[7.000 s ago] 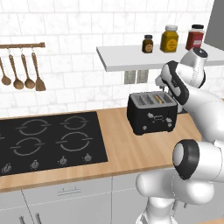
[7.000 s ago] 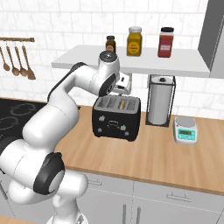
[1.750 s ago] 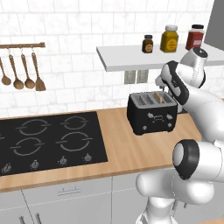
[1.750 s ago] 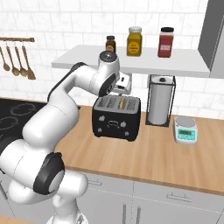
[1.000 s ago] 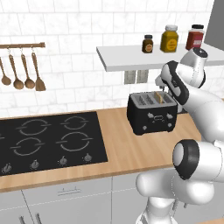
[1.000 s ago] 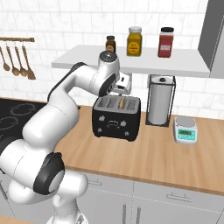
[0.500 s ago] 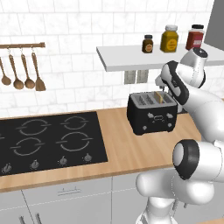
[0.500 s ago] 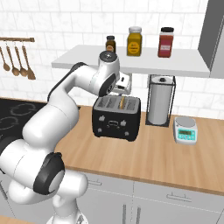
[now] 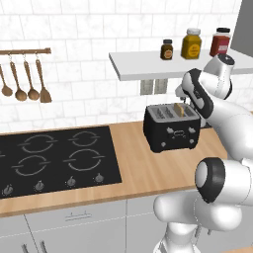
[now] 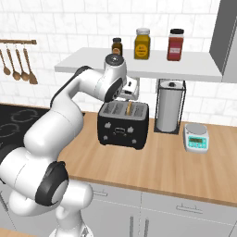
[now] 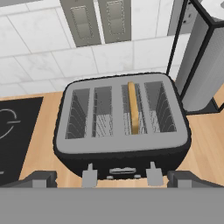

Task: Start the toaster. Once the lever pops up, take the bread to the plate on the dining counter.

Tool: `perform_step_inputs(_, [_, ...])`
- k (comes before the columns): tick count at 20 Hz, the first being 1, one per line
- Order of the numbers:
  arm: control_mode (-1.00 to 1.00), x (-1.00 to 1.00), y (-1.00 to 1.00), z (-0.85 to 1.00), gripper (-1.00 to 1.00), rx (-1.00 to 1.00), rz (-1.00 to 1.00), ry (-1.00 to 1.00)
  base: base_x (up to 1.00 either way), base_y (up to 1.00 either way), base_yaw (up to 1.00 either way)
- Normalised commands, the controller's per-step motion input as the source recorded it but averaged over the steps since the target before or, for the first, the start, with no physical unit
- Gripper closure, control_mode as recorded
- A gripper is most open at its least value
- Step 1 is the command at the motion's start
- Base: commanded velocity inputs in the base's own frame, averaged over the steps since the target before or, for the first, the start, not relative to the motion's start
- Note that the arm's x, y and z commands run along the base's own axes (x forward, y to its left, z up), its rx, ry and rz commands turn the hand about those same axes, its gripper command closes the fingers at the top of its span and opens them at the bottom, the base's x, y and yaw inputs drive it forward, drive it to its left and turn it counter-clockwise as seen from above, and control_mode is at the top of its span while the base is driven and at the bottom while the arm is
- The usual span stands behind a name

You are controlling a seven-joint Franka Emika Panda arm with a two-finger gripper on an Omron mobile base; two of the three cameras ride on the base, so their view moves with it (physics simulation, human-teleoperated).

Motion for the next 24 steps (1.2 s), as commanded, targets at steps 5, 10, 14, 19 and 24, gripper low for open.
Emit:
perform_step_inputs(5, [-1.00,0.00,0.00,0.00,-1.00,0.00,0.00,0.00,0.00,0.00,0.00])
perform_step_inputs(10, [-1.00,0.00,0.00,0.00,-1.00,0.00,0.00,0.00,0.00,0.00,0.00])
perform_step_inputs(14, [-1.00,0.00,0.00,0.00,-1.00,0.00,0.00,0.00,0.00,0.00,0.00])
perform_step_inputs(19, [-1.00,0.00,0.00,0.00,-1.00,0.00,0.00,0.00,0.00,0.00,0.00])
perform_step_inputs(24, [-1.00,0.00,0.00,0.00,-1.00,0.00,0.00,0.00,0.00,0.00,0.00])
